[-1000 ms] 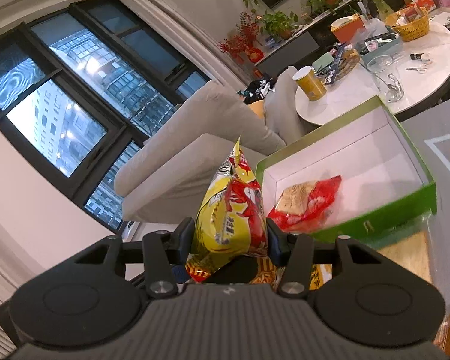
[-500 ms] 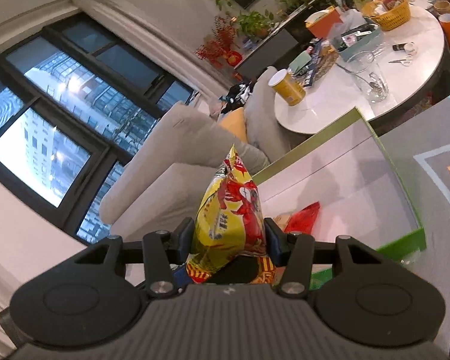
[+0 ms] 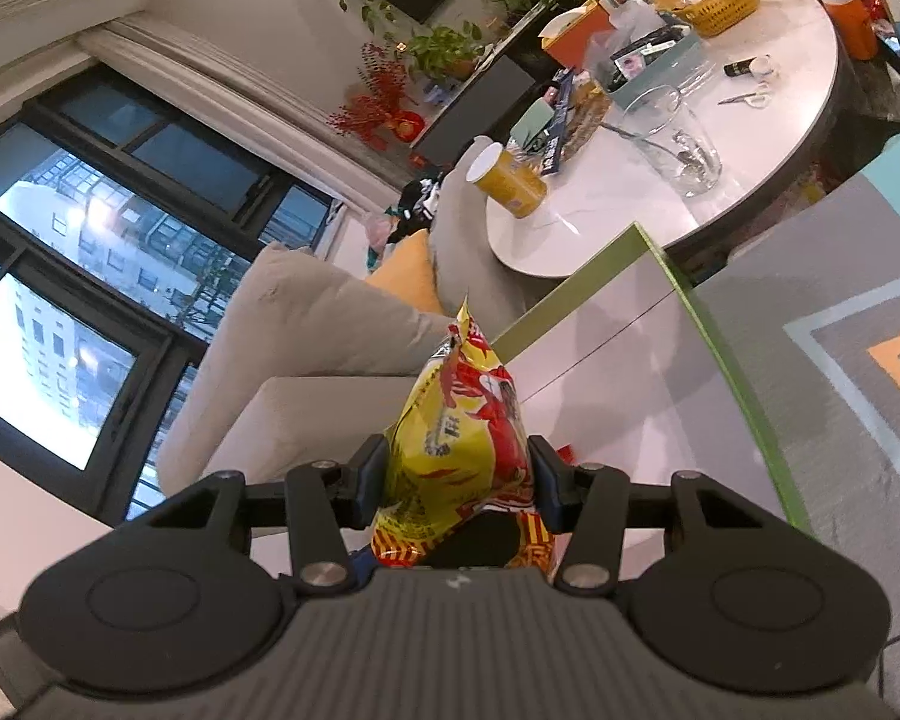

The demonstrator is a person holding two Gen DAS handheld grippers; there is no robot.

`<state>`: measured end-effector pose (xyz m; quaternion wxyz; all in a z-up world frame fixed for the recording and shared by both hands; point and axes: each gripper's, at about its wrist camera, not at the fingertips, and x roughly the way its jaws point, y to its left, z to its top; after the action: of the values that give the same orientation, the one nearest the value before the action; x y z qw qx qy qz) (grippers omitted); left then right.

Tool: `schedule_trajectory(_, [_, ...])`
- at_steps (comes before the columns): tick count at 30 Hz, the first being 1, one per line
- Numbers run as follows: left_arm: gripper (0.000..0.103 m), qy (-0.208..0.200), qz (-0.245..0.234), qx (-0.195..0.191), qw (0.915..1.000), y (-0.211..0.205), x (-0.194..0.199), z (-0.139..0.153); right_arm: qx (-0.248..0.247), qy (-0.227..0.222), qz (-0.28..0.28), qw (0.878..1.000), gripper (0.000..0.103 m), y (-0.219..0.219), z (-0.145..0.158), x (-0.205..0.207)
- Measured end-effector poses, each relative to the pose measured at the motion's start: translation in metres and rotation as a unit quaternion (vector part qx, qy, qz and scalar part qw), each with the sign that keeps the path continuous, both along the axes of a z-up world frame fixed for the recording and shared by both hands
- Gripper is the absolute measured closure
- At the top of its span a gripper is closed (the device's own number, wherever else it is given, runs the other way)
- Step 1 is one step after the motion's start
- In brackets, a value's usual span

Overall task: Organize snacks
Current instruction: 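Open both grippers to drop the yellow bag into the green box, then move the right gripper onto the red spicy snack bag while the left gripper closes beside it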

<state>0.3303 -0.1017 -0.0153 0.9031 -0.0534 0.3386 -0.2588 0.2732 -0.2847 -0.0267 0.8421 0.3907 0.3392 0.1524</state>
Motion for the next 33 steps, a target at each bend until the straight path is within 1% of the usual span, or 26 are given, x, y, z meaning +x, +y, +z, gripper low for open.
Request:
schedule_trajectory(3, [0.050, -0.003, 0.002, 0.004, 1.0000, -0.005, 0.003, 0.000, -0.005, 0.003, -0.008, 1.000, 0.048, -0.003, -0.001, 0.001])
schedule_trajectory(4, [0.049, -0.005, 0.003, 0.004, 1.0000, -0.007, 0.004, 0.000, -0.004, 0.002, -0.010, 1.000, 0.047, -0.004, -0.001, 0.001])
schedule_trajectory(5, [0.047, -0.004, 0.004, 0.002, 1.0000, -0.008, 0.004, -0.001, -0.001, 0.001, -0.015, 1.000, 0.044, -0.006, -0.002, 0.001])
schedule_trajectory(6, [0.042, -0.003, 0.004, 0.003, 1.0000, -0.007, 0.003, -0.001, 0.001, 0.003, -0.025, 1.000, 0.039, -0.008, -0.002, 0.001])
schedule_trajectory(7, [0.040, -0.003, 0.001, 0.007, 1.0000, -0.007, 0.003, 0.000, 0.001, 0.008, -0.035, 0.999, 0.027, -0.010, -0.002, 0.001])
schedule_trajectory(8, [0.038, -0.009, 0.002, 0.011, 0.9999, -0.005, 0.000, 0.002, 0.000, 0.010, -0.047, 0.999, 0.018, -0.012, -0.002, -0.002])
schedule_trajectory(10, [0.033, -0.029, 0.016, 0.016, 0.9993, -0.001, -0.007, 0.007, -0.007, -0.005, -0.062, 0.998, 0.011, -0.016, 0.003, -0.012])
schedule_trajectory(11, [0.029, -0.038, 0.022, 0.020, 0.9988, 0.002, -0.010, 0.010, -0.014, -0.011, -0.069, 0.997, 0.010, -0.017, 0.005, -0.016])
schedule_trajectory(13, [0.029, -0.047, 0.029, 0.021, 0.9982, 0.009, -0.016, 0.014, -0.024, -0.018, -0.084, 0.996, 0.009, -0.021, 0.009, -0.026])
schedule_trajectory(15, [0.029, -0.046, 0.031, 0.020, 0.9983, 0.016, -0.021, 0.017, -0.010, -0.019, -0.085, 0.996, 0.008, -0.025, 0.010, -0.033])
schedule_trajectory(17, [0.029, -0.046, 0.036, 0.018, 0.9981, 0.023, -0.025, 0.020, 0.010, -0.012, -0.079, 0.997, 0.007, -0.028, 0.006, -0.037])
schedule_trajectory(19, [0.029, -0.049, 0.044, 0.013, 0.9978, 0.031, -0.029, 0.022, 0.018, -0.007, -0.072, 0.997, 0.007, -0.029, 0.004, -0.041])
schedule_trajectory(24, [0.029, -0.036, 0.056, -0.001, 0.9978, 0.047, -0.032, 0.033, 0.008, -0.001, -0.056, 0.998, 0.007, -0.018, 0.003, -0.054])
schedule_trajectory(29, [0.029, -0.061, 0.070, 0.001, 0.9957, 0.064, -0.049, 0.052, 0.020, 0.011, -0.032, 0.999, 0.007, -0.006, 0.004, -0.062])
schedule_trajectory(33, [0.028, -0.068, 0.080, 0.009, 0.9944, 0.080, -0.066, 0.054, 0.002, 0.010, -0.014, 1.000, 0.007, 0.011, 0.010, -0.070])
